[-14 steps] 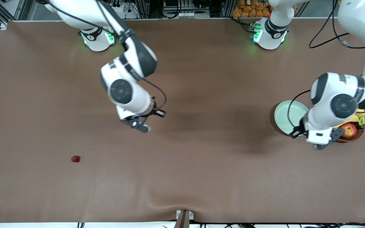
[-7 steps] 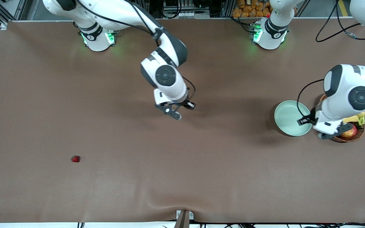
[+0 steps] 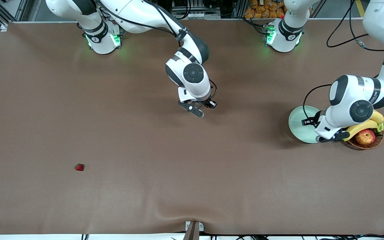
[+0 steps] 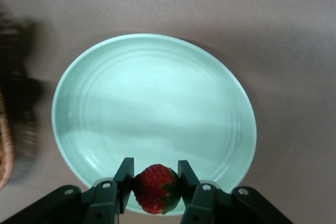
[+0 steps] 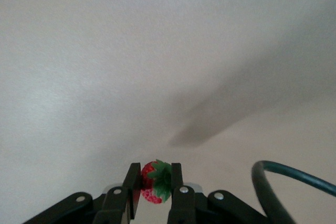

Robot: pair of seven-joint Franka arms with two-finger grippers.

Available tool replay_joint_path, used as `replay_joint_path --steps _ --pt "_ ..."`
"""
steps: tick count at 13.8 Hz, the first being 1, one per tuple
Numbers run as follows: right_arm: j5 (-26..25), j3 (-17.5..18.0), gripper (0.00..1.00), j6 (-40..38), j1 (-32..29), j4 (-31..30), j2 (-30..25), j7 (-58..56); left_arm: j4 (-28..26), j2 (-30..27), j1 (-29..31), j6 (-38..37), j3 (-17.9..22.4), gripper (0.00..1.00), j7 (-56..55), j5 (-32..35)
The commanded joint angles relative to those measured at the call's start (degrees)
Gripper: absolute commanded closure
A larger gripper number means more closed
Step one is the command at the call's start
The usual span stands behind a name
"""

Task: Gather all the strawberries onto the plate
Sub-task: 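Release the strawberry onto the plate while the right gripper sets another down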

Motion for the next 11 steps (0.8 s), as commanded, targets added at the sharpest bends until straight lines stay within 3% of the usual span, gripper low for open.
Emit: replay_joint_path --steps 1,5,6,7,8,9,10,11 --pt "-1.97 -0.82 1.00 1.97 1.27 0.95 2.73 2.42 0.43 3.36 2.40 2.46 -0.59 1.00 0.61 3.60" --pt "-2.15 -0.91 1.00 4.44 1.44 1.04 4.22 2.59 1.48 6.62 2.67 4.40 -0.50 1.00 0.35 6.59" --pt "-2.24 -0.91 1.00 4.44 1.71 1.04 4.58 2.59 1.75 7.06 2.67 4.40 -0.50 0.91 0.35 6.77" --pt "-2.32 -0.91 1.00 4.35 1.80 1.04 4.67 2.59 2.28 7.15 2.67 4.40 -0.59 0.54 0.44 6.86" --pt "-2.41 -0.91 0.98 4.26 1.71 1.13 4.58 2.59 2.45 7.16 2.49 4.40 -0.59 0.01 0.44 7.47" --pt "-2.33 -0.91 0.78 4.00 1.36 1.21 4.49 2.51 2.46 6.63 2.23 4.31 -0.59 0.00 -0.34 8.26" --pt "-2.06 -0.82 0.27 3.91 1.10 1.30 4.40 2.51 2.46 6.19 2.32 4.14 -0.68 0.00 -0.18 8.36" --pt "-2.06 -0.82 0.10 3.82 1.09 1.39 4.23 2.77 2.46 5.32 2.32 3.96 -0.76 0.00 -0.09 8.36"
